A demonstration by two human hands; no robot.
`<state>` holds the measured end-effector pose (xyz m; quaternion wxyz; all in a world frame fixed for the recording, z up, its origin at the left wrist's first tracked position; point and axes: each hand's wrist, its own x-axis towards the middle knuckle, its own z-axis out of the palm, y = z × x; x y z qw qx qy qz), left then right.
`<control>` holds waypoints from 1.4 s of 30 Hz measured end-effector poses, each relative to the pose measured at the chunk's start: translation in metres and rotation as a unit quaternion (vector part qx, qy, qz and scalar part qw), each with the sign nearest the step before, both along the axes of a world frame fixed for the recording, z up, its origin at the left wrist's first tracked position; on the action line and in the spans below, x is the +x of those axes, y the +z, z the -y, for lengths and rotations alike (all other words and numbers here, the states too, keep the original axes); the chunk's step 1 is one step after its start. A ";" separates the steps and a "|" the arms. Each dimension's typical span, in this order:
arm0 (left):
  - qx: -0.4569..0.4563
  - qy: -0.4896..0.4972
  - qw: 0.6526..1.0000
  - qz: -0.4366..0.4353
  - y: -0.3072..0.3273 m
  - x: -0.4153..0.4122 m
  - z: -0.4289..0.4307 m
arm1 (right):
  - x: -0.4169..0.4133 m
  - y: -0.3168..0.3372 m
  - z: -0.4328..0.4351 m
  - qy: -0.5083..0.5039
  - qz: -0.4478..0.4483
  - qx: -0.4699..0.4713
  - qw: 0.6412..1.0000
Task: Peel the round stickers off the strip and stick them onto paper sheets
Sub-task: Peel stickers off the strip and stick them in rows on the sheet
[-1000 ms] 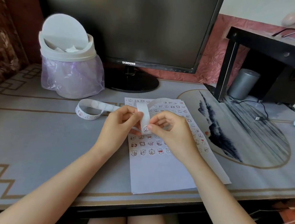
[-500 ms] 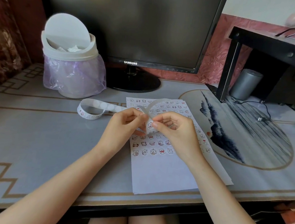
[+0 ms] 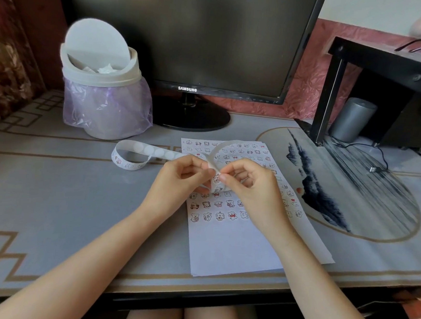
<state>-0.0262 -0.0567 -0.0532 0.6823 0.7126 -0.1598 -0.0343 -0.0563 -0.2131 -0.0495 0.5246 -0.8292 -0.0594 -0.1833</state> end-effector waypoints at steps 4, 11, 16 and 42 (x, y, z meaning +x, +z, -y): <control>0.001 0.003 1.000 -0.005 0.000 0.000 0.000 | -0.001 0.000 0.000 -0.001 -0.003 -0.016 1.000; 0.003 0.006 1.000 -0.022 -0.001 0.001 0.000 | -0.001 -0.002 -0.002 -0.012 -0.006 -0.042 0.999; -0.019 0.000 0.997 -0.070 0.000 0.001 0.000 | -0.005 -0.003 -0.002 -0.004 -0.005 -0.072 0.997; -0.006 -0.011 0.995 -0.101 -0.004 0.001 0.002 | -0.047 -0.012 -0.031 0.027 -0.207 0.002 0.978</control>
